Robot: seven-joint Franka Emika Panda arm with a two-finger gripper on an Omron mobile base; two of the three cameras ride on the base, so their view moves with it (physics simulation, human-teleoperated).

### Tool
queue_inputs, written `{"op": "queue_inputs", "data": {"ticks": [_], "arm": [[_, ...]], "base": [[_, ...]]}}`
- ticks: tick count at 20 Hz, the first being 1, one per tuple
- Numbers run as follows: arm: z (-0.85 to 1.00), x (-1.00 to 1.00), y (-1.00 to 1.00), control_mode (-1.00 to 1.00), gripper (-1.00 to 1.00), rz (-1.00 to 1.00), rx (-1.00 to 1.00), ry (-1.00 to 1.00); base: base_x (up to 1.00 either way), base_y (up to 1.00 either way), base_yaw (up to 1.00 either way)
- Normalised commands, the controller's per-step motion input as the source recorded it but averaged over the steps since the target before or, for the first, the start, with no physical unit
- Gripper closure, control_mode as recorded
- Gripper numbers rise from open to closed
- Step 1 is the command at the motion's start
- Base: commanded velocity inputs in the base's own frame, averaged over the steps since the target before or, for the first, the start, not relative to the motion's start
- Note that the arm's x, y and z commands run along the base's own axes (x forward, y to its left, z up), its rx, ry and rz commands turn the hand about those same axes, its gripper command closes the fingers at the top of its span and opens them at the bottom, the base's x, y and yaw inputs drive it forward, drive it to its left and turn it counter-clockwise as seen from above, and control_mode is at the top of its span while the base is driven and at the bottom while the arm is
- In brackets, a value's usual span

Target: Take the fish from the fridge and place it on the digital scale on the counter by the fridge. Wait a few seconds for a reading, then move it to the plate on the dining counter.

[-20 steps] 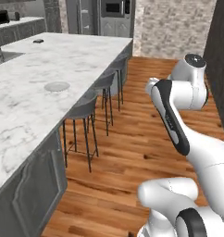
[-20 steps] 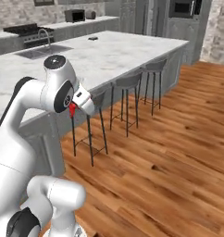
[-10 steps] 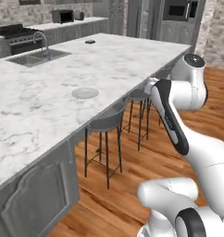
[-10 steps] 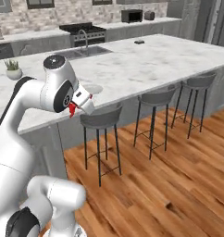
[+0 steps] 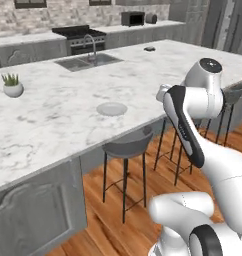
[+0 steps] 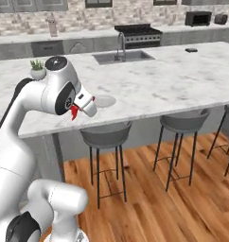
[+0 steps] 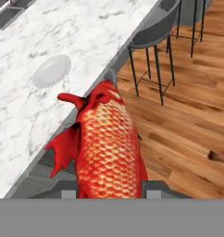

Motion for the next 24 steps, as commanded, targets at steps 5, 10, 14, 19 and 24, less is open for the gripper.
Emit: {"op": "queue_inputs", "data": {"ticks": [5, 10, 14, 19, 24], "arm": [[0.0, 0.0, 0.0, 1.0, 1.0, 0.0, 0.0, 0.0], [0.0, 0.0, 0.0, 1.0, 1.0, 0.0, 0.0, 0.0], [0.0, 0.0, 0.0, 1.0, 1.0, 0.0, 0.0, 0.0], [0.0, 0.0, 0.0, 1.0, 1.0, 0.0, 0.0, 0.0], [-0.1, 0.29, -0.13, -1.0, 1.0, 0.1, 0.0, 0.05]], "base": [[0.77, -0.65, 0.55], [0.82, -0.63, 0.54], [0.92, -0.55, 0.49], [0.93, -0.52, 0.46], [0.52, -0.19, 0.19]]}}
